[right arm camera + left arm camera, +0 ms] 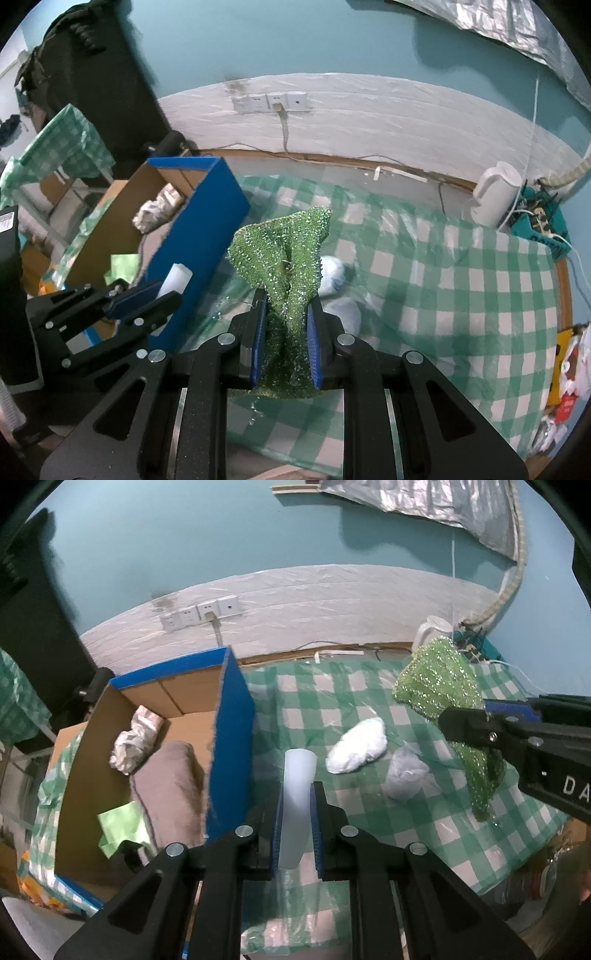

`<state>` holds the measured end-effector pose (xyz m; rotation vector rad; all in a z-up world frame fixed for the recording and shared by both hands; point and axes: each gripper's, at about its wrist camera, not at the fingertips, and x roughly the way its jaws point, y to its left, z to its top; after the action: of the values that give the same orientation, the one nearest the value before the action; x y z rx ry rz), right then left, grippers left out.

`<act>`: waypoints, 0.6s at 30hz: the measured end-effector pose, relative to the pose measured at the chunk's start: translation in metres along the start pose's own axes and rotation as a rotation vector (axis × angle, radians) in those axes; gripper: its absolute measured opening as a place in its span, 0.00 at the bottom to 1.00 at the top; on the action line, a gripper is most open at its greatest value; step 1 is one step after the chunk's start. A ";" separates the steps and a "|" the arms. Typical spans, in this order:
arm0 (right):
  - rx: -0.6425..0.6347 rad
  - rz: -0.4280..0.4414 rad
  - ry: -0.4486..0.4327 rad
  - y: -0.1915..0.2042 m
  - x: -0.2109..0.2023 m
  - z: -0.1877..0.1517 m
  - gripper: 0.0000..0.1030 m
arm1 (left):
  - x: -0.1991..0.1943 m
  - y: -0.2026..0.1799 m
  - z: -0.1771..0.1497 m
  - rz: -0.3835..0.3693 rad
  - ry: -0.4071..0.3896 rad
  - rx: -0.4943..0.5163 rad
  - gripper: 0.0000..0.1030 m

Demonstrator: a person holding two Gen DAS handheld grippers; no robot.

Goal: Organize soft objects
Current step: 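Carry the green mesh sheet with right tool while left carries white tube to box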

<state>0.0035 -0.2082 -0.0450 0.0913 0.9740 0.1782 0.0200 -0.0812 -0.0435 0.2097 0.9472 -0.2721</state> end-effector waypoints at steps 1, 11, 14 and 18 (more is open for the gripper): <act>-0.004 0.004 -0.001 0.004 0.000 0.001 0.17 | -0.001 0.003 0.000 0.003 -0.001 -0.006 0.14; -0.046 0.052 0.004 0.041 0.008 0.014 0.17 | -0.011 0.046 -0.002 0.041 -0.017 -0.082 0.14; -0.059 0.063 0.003 0.053 0.011 0.019 0.17 | -0.013 0.057 -0.004 0.055 -0.024 -0.100 0.14; -0.073 0.077 0.001 0.068 0.015 0.028 0.17 | -0.014 0.076 -0.008 0.070 -0.018 -0.131 0.14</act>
<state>0.0270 -0.1384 -0.0309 0.0615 0.9648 0.2841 0.0302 -0.0052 -0.0327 0.1196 0.9341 -0.1466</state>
